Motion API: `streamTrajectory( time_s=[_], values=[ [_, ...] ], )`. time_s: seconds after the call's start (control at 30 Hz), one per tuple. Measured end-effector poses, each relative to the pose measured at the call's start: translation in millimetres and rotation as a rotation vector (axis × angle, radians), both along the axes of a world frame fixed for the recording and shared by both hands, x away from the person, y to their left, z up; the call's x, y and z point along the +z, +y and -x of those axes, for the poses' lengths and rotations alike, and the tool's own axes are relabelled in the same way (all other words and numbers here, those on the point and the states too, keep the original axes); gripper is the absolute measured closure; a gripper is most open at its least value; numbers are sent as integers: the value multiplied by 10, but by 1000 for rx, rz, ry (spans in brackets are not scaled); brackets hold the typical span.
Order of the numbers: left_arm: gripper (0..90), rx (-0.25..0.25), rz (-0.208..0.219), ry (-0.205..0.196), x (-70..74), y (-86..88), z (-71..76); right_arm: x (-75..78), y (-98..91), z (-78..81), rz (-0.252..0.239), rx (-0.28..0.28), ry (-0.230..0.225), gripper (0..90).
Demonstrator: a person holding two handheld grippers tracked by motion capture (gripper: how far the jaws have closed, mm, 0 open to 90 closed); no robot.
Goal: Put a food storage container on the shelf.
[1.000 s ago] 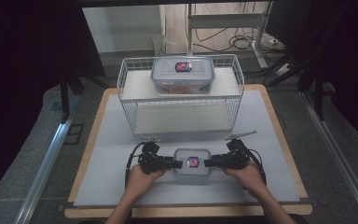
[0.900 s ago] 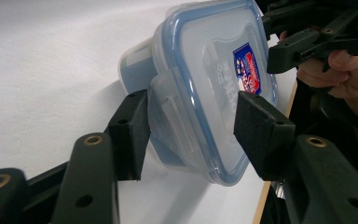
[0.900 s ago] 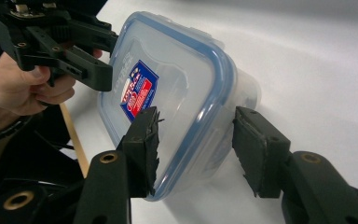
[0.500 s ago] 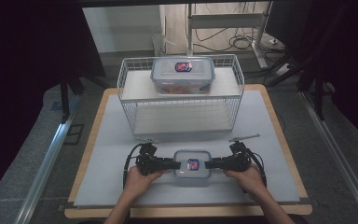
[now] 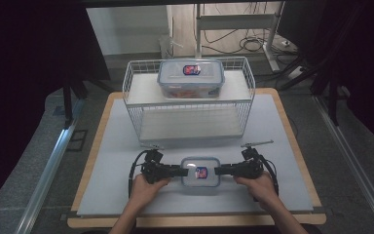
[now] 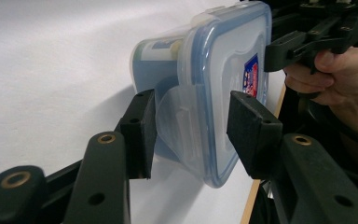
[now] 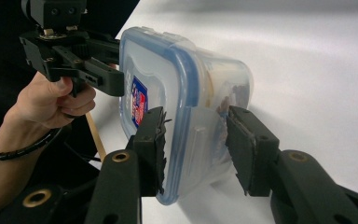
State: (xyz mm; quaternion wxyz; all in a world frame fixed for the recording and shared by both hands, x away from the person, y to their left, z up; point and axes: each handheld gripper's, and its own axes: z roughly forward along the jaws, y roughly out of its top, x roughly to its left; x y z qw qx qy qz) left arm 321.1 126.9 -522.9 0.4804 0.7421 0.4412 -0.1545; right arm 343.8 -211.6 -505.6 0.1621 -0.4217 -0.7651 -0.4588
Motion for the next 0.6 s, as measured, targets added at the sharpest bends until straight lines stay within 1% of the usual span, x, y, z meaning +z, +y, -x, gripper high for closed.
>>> streamTrajectory(
  time_s=[0.1,0.17,0.2,0.23,0.3,0.33,0.37,0.43,0.47,0.5,0.53,0.57,0.6],
  values=[
    [532,-3,-1,-13,38,7,-19,37,7,4,-1,-9,-16,577],
    [532,2,-1,-30,90,11,-21,68,5,-4,-13,-14,-20,578],
    [532,2,-1,-30,90,11,-21,89,2,-11,-19,-15,-24,580],
    [533,4,-2,-47,160,19,-21,116,-1,-16,-29,-19,-26,581],
    [534,10,-6,-61,239,28,-23,182,2,-26,-35,-18,-38,581],
    [534,10,-6,-61,239,28,-23,220,9,-29,-37,-19,-43,581],
    [534,11,-3,-79,320,40,-35,260,15,-34,-39,-18,-53,581],
    [534,10,-4,-97,410,49,-45,344,25,-45,-42,-17,-71,581],
    [534,10,-4,-97,410,49,-45,388,29,-51,-43,-16,-78,581],
    [534,12,-11,-113,508,61,-55,432,34,-57,-45,-15,-87,581],
    [534,16,-10,-121,555,65,-60,476,40,-62,-47,-16,-97,581],
    [534,16,-10,-121,555,65,-60,476,40,-62,-47,-16,-97,581],
    [534,15,-10,-130,601,72,-68,522,47,-68,-51,-18,-104,581]
  ],
)
